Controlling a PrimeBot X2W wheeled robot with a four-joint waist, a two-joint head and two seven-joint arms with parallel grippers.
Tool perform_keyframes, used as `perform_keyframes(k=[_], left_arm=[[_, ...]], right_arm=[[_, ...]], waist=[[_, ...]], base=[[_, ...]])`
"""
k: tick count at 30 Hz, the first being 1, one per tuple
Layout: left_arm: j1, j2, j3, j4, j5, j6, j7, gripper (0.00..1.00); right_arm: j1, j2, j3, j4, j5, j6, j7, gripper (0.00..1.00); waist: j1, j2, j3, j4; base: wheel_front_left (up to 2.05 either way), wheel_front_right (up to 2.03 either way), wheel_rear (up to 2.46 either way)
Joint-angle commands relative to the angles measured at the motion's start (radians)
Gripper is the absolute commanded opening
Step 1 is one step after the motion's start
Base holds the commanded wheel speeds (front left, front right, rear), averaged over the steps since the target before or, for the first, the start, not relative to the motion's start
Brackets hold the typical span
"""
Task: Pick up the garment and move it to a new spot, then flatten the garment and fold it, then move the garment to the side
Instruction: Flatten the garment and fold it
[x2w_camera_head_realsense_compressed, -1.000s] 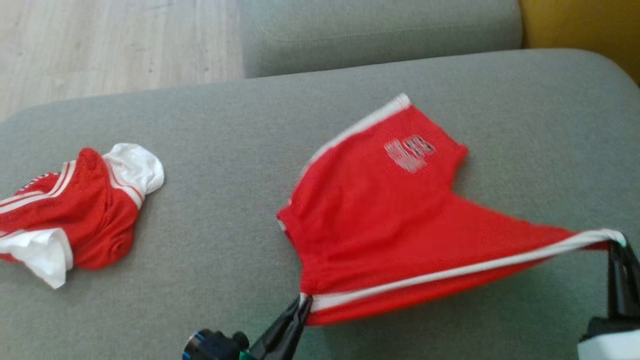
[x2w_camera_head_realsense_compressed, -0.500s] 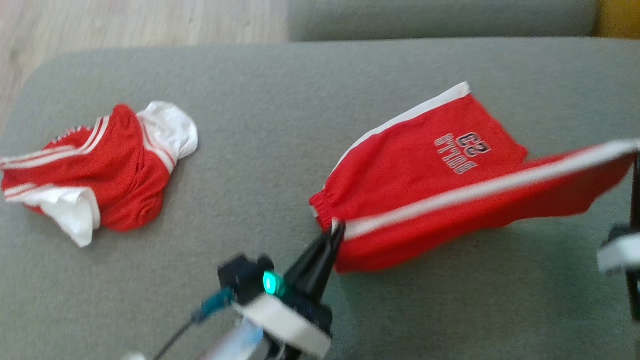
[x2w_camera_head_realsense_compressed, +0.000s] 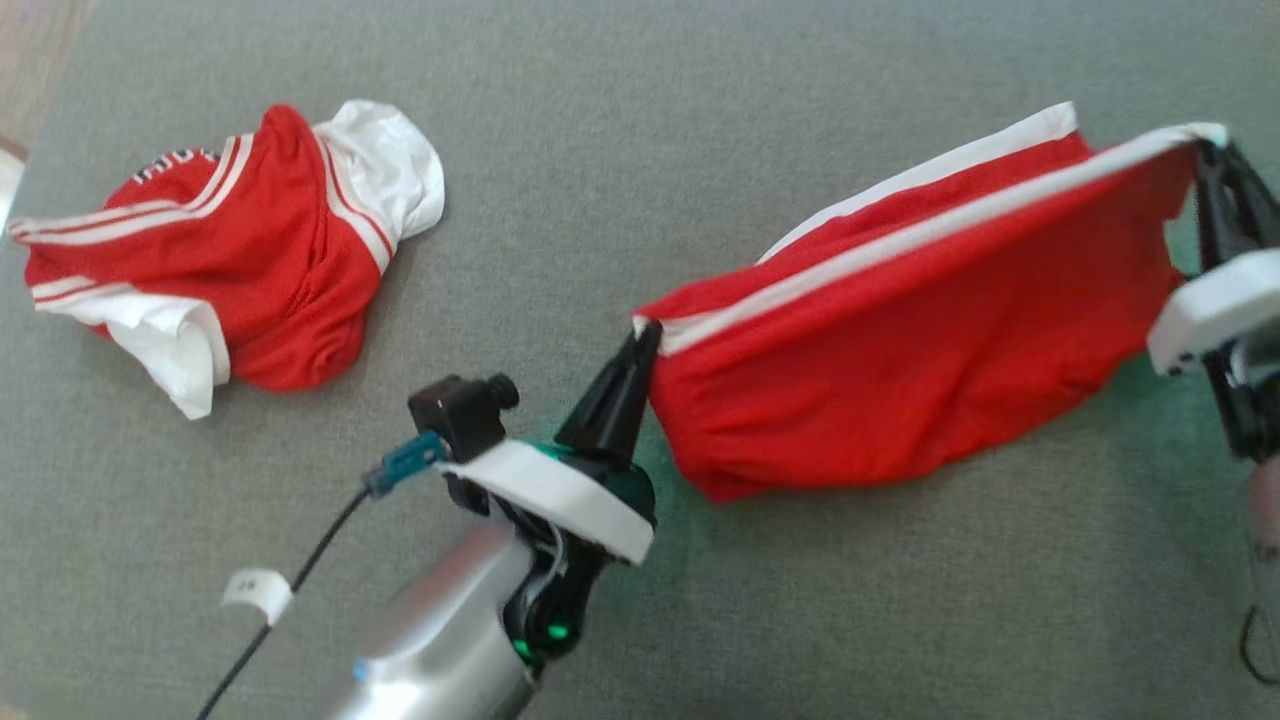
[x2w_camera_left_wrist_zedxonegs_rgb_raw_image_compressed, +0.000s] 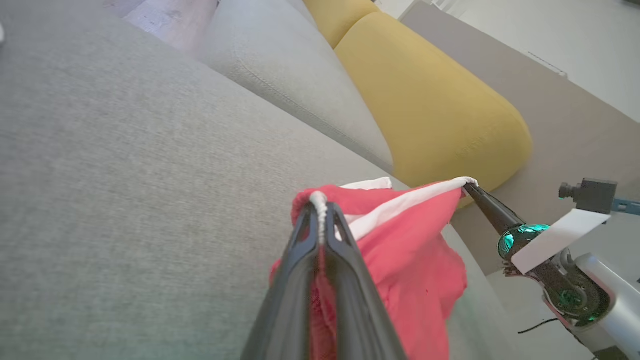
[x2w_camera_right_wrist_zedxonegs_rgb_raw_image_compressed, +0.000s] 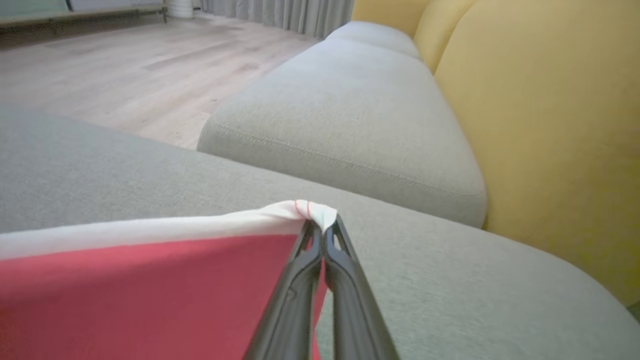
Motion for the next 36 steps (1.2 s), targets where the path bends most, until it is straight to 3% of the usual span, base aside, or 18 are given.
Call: perform_keyframes(k=[1,3,4,5,6,7,8,9,15,18,24,28,34,35,36], left_arm=[[-0.041,0.001,0.026,-0.005,-0.009,0.002,-0.012,0.0],[-0.061,-0.004,0.014,0.018,-0.027,0.002,-0.014,0.0],[-0.07,-0.006,0.008,0.028,-0.033,0.002,-0.016,0.0],[-0.079,-0.008,0.002,0.035,-0.039,0.002,-0.018,0.0],[-0.084,-0.009,-0.003,0.042,-0.048,0.002,-0.021,0.12],[-0.089,-0.01,-0.008,0.049,-0.056,0.002,-0.024,0.35],[-0.094,-0.011,-0.013,0.054,-0.061,0.002,-0.027,0.88],[-0.097,-0.012,-0.013,0.062,-0.066,0.002,-0.031,1.0],[-0.104,-0.011,0.019,0.099,-0.006,0.005,-0.051,1.0],[-0.069,-0.013,0.149,0.033,0.151,0.055,-0.053,1.0],[0.115,-0.026,0.343,-0.228,0.542,0.195,-0.053,1.0],[0.22,-0.031,0.371,-0.353,0.736,0.265,-0.053,1.0],[0.307,-0.033,0.364,-0.412,0.872,0.315,-0.053,1.0],[0.316,-0.033,0.363,-0.412,0.884,0.317,-0.053,1.0],[0.324,-0.033,0.366,-0.411,0.891,0.318,-0.053,1.0]], right_arm=[[-0.044,-0.031,0.035,0.007,0.0,0.006,-0.008,0.0],[-0.091,-0.036,0.068,0.066,0.006,0.006,-0.021,0.0],[-0.113,-0.038,0.083,0.093,0.007,0.006,-0.029,0.1],[-0.134,-0.038,0.099,0.118,0.01,0.006,-0.041,0.32],[-0.154,-0.036,0.113,0.141,0.014,0.006,-0.055,0.54],[-0.171,-0.034,0.125,0.163,0.019,0.006,-0.069,0.9],[-0.186,-0.031,0.137,0.181,0.025,0.006,-0.087,1.0],[-0.199,-0.029,0.145,0.199,0.031,0.006,-0.106,1.0],[-0.192,-0.018,0.166,0.27,0.06,0.006,-0.168,1.0],[-0.149,-0.01,0.169,0.294,0.091,0.006,-0.175,1.0],[-0.104,-0.028,0.137,0.335,0.138,0.006,-0.164,1.0],[-0.11,-0.052,0.11,0.389,0.164,0.006,-0.127,1.0],[-0.103,-0.057,0.105,0.51,0.173,0.006,0.0,1.0],[-0.102,-0.051,0.111,0.524,0.183,0.006,0.02,0.77],[-0.1,-0.043,0.116,0.533,0.201,0.006,0.033,0.31]], waist=[[-0.0002,0.0,0.026,0.014],[-0.0002,0.0,0.04,0.017],[-0.0002,0.0,0.046,0.019],[-0.0002,0.0,0.051,0.02],[-0.0002,0.0,0.054,0.021],[-0.0002,0.0,0.056,0.021],[-0.0002,0.0,0.058,0.021],[-0.0002,0.0,0.058,0.021],[-0.0002,0.0,0.034,0.021],[-0.0002,0.0,0.017,0.018],[-0.0002,0.0,0.01,0.037],[-0.0002,0.0,0.004,0.074],[-0.0002,0.0,-0.017,0.123],[-0.0002,0.0,-0.021,0.127],[-0.0002,0.0,-0.025,0.13]], base=[[0.0,0.0,0.0],[0.0,0.0,0.0],[0.0,0.0,0.0],[0.0,0.0,0.0],[0.0,0.0,0.0],[0.0,0.0,0.0],[0.0,0.0,0.0],[0.0,0.0,0.0],[0.0,0.0,0.0],[0.0,0.0,0.0],[0.0,0.0,0.0],[0.0,0.0,0.0],[0.0,0.0,0.0],[0.0,0.0,0.0],[0.0,0.0,0.0]])
